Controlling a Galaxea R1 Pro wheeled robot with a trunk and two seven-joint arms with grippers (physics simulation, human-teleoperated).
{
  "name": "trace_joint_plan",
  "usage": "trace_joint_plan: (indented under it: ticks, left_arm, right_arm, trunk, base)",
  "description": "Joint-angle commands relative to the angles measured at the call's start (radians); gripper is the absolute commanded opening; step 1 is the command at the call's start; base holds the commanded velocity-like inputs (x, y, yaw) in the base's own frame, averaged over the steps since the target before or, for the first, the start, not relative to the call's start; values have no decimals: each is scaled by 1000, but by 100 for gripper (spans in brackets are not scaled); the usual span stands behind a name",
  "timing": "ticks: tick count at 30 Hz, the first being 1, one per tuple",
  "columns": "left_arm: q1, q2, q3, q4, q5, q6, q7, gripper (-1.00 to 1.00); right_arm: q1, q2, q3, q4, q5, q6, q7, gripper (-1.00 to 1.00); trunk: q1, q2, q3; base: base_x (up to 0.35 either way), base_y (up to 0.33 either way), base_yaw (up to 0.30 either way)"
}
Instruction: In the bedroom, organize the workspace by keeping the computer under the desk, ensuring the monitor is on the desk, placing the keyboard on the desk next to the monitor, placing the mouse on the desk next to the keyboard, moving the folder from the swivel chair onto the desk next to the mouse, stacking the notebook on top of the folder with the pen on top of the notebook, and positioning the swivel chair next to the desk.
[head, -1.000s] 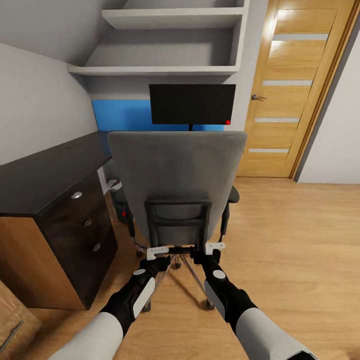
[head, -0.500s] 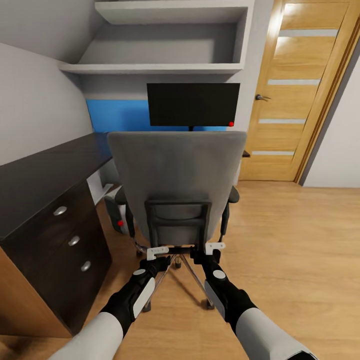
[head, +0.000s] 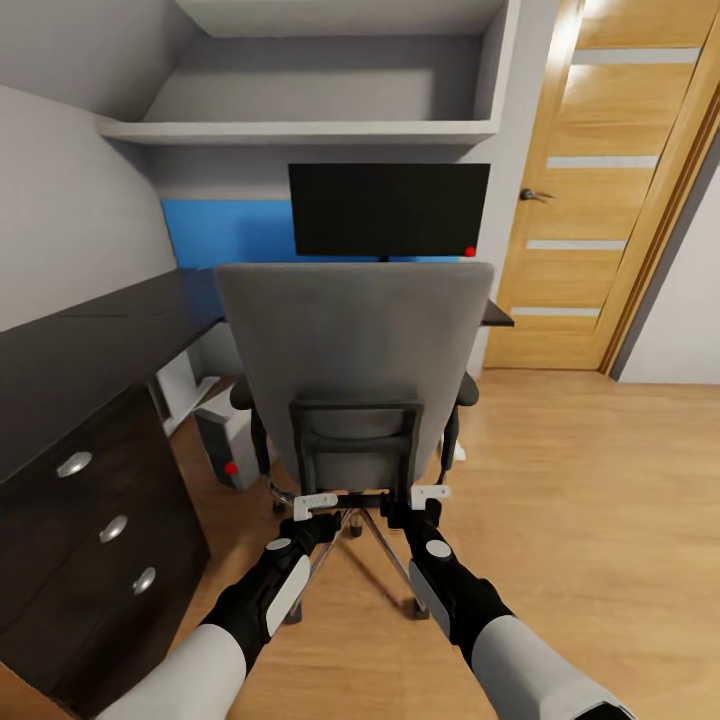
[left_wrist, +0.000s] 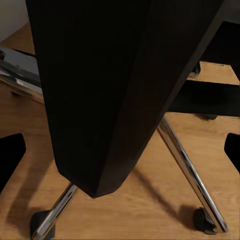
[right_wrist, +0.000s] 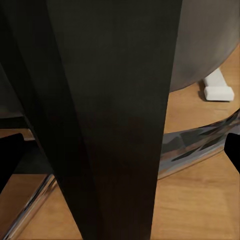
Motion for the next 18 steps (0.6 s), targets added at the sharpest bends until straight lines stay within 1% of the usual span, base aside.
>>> trace_joint_plan:
  ticks: [1, 18]
  left_arm:
    - [0, 0, -3, 0, 11, 4, 6, 100]
    - [0, 0, -3, 1, 11, 5, 6, 100]
  right_arm:
    - [-2, 0, 7, -2, 1, -4, -5, 100]
    - [-2, 0, 6, -2, 1, -4, -4, 100]
  trunk:
    - [0, 0, -1]
    - [0, 0, -1]
  base:
    - [320, 0, 0]
    - [320, 0, 0]
